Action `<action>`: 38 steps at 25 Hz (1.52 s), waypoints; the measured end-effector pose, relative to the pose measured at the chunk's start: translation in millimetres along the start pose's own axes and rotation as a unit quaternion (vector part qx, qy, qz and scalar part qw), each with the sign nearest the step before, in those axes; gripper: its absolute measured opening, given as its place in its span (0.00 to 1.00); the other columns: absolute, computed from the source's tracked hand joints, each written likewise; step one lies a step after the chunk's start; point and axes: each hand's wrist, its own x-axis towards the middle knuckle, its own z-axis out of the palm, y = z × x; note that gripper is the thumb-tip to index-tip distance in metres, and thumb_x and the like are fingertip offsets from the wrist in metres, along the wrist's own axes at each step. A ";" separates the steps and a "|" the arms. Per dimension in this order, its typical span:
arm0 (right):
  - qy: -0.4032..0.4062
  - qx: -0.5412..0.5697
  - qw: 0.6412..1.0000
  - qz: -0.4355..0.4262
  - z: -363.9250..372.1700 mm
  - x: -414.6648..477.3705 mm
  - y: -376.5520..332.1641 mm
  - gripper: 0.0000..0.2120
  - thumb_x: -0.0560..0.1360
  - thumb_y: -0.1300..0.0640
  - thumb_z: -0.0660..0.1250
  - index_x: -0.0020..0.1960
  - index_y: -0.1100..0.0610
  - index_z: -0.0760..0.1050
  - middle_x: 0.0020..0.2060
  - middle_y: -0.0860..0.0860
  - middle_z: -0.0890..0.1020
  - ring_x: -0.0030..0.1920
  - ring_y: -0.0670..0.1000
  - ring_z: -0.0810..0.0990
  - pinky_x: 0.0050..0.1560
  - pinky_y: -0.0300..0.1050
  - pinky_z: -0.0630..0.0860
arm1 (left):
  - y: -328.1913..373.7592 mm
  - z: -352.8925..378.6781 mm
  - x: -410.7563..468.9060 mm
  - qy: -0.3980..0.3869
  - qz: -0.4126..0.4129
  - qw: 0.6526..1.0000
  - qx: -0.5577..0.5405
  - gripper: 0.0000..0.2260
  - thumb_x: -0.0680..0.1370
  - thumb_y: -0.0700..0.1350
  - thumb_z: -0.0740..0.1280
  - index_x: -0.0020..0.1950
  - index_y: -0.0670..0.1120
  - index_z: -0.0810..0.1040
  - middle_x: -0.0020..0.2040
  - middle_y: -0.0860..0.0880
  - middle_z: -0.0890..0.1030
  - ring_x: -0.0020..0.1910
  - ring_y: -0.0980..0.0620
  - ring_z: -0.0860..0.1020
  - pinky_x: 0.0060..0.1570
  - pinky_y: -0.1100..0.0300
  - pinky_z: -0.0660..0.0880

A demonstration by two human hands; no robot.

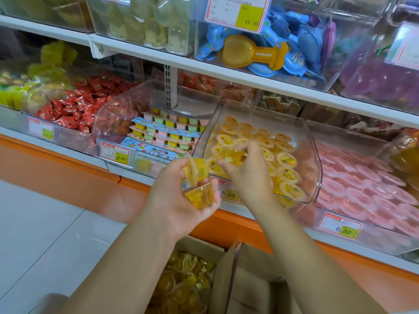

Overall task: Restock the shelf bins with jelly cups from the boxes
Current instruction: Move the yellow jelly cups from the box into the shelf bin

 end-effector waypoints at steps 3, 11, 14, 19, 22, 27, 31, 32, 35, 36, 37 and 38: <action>-0.014 -0.012 0.997 -0.076 22.8 4.3 0.5 0.18 0.70 0.55 0.75 0.51 0.55 0.67 0.52 0.49 0.73 0.57 0.50 0.71 0.54 0.36 0.64 | 4.3 0.8 -0.3 -0.016 0.006 1.000 -0.015 0.10 0.78 0.48 0.70 0.51 0.41 0.82 0.48 0.41 0.78 0.50 0.44 0.81 0.35 0.56 0.78; -0.133 -0.035 0.982 -0.133 -4.6 6.4 23.9 0.09 0.75 0.59 0.70 0.54 0.52 0.77 0.63 0.46 0.75 0.62 0.48 0.74 0.64 0.44 0.70 | 21.3 -10.3 4.3 -0.020 0.036 0.999 -0.013 0.23 0.75 0.45 0.73 0.69 0.50 0.76 0.54 0.38 0.82 0.38 0.44 0.83 0.32 0.58 0.79; -0.119 -0.011 0.982 -0.143 -2.9 2.7 23.4 0.09 0.74 0.61 0.71 0.53 0.52 0.79 0.59 0.47 0.75 0.57 0.46 0.76 0.61 0.39 0.71 | 19.1 -10.5 4.7 -0.011 0.045 0.999 0.010 0.24 0.73 0.46 0.74 0.69 0.48 0.75 0.53 0.39 0.83 0.36 0.46 0.84 0.30 0.59 0.78; -0.130 0.005 0.984 -0.121 -9.6 -0.6 16.3 0.13 0.74 0.63 0.68 0.55 0.50 0.79 0.60 0.45 0.73 0.62 0.43 0.71 0.64 0.36 0.66 | 14.6 -9.4 4.7 0.012 0.066 0.996 0.050 0.22 0.73 0.43 0.75 0.67 0.47 0.77 0.54 0.40 0.83 0.34 0.46 0.84 0.29 0.58 0.78; -0.129 0.115 0.984 -0.050 -27.4 -8.5 -10.2 0.07 0.78 0.57 0.64 0.53 0.50 0.80 0.53 0.45 0.79 0.50 0.39 0.77 0.51 0.34 0.72 | 12.1 -9.5 5.6 0.017 0.097 0.988 0.116 0.19 0.75 0.41 0.74 0.65 0.46 0.77 0.52 0.41 0.84 0.38 0.46 0.84 0.31 0.56 0.79; -0.182 0.251 0.948 0.078 -33.7 -15.3 -29.7 0.05 0.76 0.61 0.68 0.43 0.59 0.81 0.34 0.52 0.80 0.29 0.46 0.77 0.34 0.38 0.76 | 1.9 -3.2 2.9 0.004 0.121 0.974 0.192 0.10 0.77 0.39 0.71 0.57 0.48 0.79 0.51 0.43 0.83 0.45 0.47 0.80 0.38 0.55 0.79; -0.044 0.241 0.950 0.194 -49.4 13.7 6.7 0.05 0.76 0.62 0.67 0.41 0.60 0.79 0.31 0.54 0.80 0.30 0.50 0.78 0.32 0.37 0.76 | 5.1 -6.0 1.4 0.002 0.097 0.987 0.125 0.12 0.78 0.37 0.67 0.62 0.44 0.76 0.55 0.41 0.81 0.46 0.46 0.80 0.35 0.55 0.80; -0.053 0.220 0.950 0.214 -49.3 16.1 15.2 0.04 0.76 0.61 0.68 0.44 0.61 0.79 0.29 0.55 0.80 0.29 0.49 0.78 0.31 0.36 0.75 | 6.6 -7.2 2.0 0.005 0.094 0.988 0.120 0.13 0.78 0.36 0.65 0.63 0.43 0.76 0.56 0.40 0.80 0.48 0.45 0.80 0.36 0.53 0.80; -0.077 0.191 0.949 0.240 -37.4 15.6 29.8 0.07 0.76 0.62 0.68 0.52 0.63 0.77 0.26 0.54 0.79 0.26 0.49 0.78 0.28 0.37 0.75 | 9.2 -9.2 3.7 0.010 0.095 0.987 0.132 0.16 0.76 0.32 0.62 0.63 0.42 0.76 0.58 0.40 0.79 0.56 0.43 0.79 0.39 0.49 0.81; -0.076 0.189 0.950 0.238 -34.8 15.4 29.1 0.07 0.76 0.61 0.69 0.53 0.62 0.77 0.26 0.53 0.79 0.26 0.49 0.79 0.27 0.37 0.75 | 9.4 -9.4 3.6 0.007 0.095 0.986 0.134 0.17 0.76 0.31 0.61 0.63 0.42 0.76 0.58 0.40 0.79 0.56 0.42 0.79 0.39 0.48 0.81; -0.076 0.186 0.951 0.235 -33.7 15.9 27.4 0.08 0.76 0.60 0.69 0.54 0.61 0.77 0.27 0.53 0.79 0.26 0.49 0.79 0.26 0.37 0.75 | 9.3 -9.3 3.7 0.005 0.093 0.986 0.135 0.18 0.76 0.30 0.61 0.63 0.42 0.76 0.59 0.40 0.79 0.56 0.42 0.79 0.39 0.47 0.81; -0.080 0.183 0.951 0.234 -34.1 15.9 25.1 0.09 0.75 0.60 0.70 0.54 0.61 0.77 0.27 0.53 0.79 0.26 0.48 0.79 0.26 0.37 0.75 | 9.0 -9.2 3.5 0.002 0.091 0.986 0.138 0.18 0.76 0.30 0.60 0.63 0.42 0.76 0.59 0.40 0.79 0.56 0.42 0.79 0.40 0.47 0.80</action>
